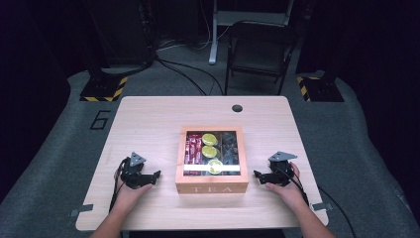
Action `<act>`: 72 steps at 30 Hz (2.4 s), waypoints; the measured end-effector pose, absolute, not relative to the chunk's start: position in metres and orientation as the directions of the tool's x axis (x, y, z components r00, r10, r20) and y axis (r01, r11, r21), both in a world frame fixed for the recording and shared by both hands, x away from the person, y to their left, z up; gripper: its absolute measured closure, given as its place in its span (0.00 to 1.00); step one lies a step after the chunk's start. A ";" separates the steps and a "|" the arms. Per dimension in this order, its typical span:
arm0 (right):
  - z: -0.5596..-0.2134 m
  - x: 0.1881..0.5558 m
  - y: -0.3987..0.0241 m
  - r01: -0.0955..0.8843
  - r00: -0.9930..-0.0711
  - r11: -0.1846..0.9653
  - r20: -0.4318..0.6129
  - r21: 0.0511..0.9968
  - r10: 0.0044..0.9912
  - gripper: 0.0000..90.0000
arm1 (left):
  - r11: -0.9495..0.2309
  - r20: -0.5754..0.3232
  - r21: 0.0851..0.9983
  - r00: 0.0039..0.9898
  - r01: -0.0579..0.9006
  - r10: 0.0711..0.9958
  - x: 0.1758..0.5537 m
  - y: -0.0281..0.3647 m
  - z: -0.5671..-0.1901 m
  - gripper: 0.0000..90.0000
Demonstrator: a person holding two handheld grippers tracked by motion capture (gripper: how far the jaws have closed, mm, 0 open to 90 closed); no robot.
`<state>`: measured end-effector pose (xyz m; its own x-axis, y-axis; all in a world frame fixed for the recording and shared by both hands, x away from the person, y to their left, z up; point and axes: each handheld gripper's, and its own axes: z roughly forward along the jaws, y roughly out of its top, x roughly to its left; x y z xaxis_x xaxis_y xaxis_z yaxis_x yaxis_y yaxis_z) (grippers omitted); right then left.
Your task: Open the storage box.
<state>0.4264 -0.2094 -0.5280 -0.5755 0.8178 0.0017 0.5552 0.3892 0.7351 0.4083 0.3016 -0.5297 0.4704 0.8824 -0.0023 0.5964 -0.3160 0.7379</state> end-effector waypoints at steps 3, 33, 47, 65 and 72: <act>-0.528 0.426 -0.209 0.555 -0.573 0.388 0.000 0.736 0.819 0.15 | -0.313 -0.003 0.740 0.468 0.596 0.884 0.408 0.301 -0.530 0.14; -0.524 0.422 -0.212 0.579 -0.544 0.363 0.014 0.730 0.839 0.33 | -0.249 -0.047 0.747 0.422 0.616 0.905 0.406 0.304 -0.526 0.28; -0.517 0.418 -0.207 0.563 -0.573 0.400 -0.007 0.723 0.820 0.41 | -0.275 -0.048 0.751 0.465 0.600 0.884 0.400 0.293 -0.517 0.35; -0.503 0.407 -0.201 0.541 -0.608 0.421 -0.006 0.728 0.794 0.50 | -0.274 -0.083 0.762 0.508 0.587 0.857 0.392 0.287 -0.504 0.42; -0.497 0.403 -0.203 0.525 -0.618 0.412 0.001 0.745 0.786 0.52 | -0.276 -0.092 0.764 0.522 0.583 0.848 0.389 0.284 -0.498 0.43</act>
